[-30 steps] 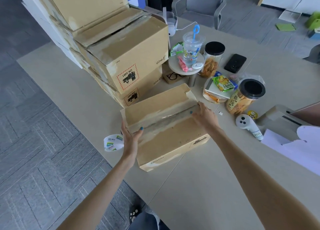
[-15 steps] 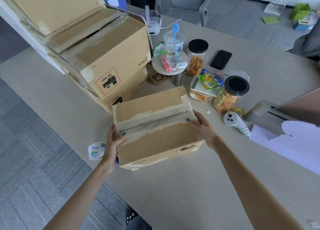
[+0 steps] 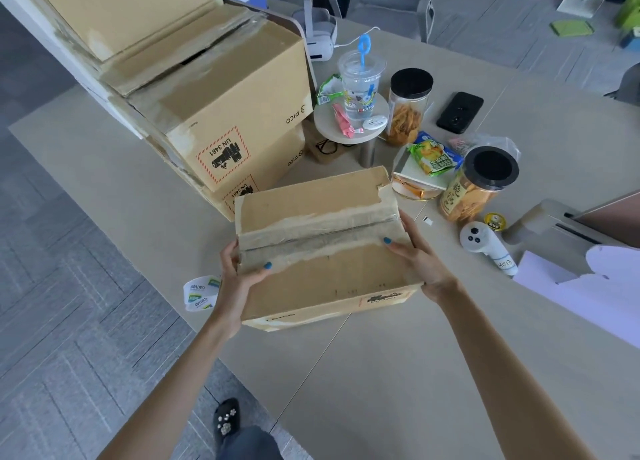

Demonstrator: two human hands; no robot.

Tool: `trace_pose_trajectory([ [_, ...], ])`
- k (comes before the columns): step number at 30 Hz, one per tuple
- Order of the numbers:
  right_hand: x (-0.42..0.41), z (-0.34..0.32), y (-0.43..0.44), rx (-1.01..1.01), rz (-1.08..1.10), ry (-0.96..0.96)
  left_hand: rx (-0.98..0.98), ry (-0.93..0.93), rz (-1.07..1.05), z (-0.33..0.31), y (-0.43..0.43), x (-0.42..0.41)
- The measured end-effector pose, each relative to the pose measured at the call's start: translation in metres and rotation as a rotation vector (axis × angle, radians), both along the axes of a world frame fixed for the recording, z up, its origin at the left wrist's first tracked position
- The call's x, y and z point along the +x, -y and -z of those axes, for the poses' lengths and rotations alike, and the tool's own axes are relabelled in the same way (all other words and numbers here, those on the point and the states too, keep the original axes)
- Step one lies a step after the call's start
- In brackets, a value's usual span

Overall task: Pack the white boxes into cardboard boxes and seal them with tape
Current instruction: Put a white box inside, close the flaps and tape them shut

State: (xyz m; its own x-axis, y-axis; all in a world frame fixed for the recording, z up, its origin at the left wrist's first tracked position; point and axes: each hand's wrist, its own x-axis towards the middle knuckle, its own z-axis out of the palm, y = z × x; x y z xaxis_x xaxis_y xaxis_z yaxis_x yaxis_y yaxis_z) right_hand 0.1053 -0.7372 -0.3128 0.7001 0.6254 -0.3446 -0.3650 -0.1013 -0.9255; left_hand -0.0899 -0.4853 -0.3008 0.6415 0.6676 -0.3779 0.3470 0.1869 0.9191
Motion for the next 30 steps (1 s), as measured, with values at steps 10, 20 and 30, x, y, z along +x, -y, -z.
trace_pose_trajectory([
  [10, -0.047, -0.057, 0.003, 0.137, 0.153, 0.016, 0.125, 0.094, 0.099, -0.064, -0.016, -0.017],
  [20, -0.134, -0.081, -0.029, 0.245, 0.139, 0.067, 0.171, 0.133, 0.075, -0.106, -0.046, -0.107],
  [30, -0.199, -0.097, -0.131, 0.260, -0.060, 0.094, 0.111, 0.147, -0.105, -0.128, -0.110, -0.221],
])
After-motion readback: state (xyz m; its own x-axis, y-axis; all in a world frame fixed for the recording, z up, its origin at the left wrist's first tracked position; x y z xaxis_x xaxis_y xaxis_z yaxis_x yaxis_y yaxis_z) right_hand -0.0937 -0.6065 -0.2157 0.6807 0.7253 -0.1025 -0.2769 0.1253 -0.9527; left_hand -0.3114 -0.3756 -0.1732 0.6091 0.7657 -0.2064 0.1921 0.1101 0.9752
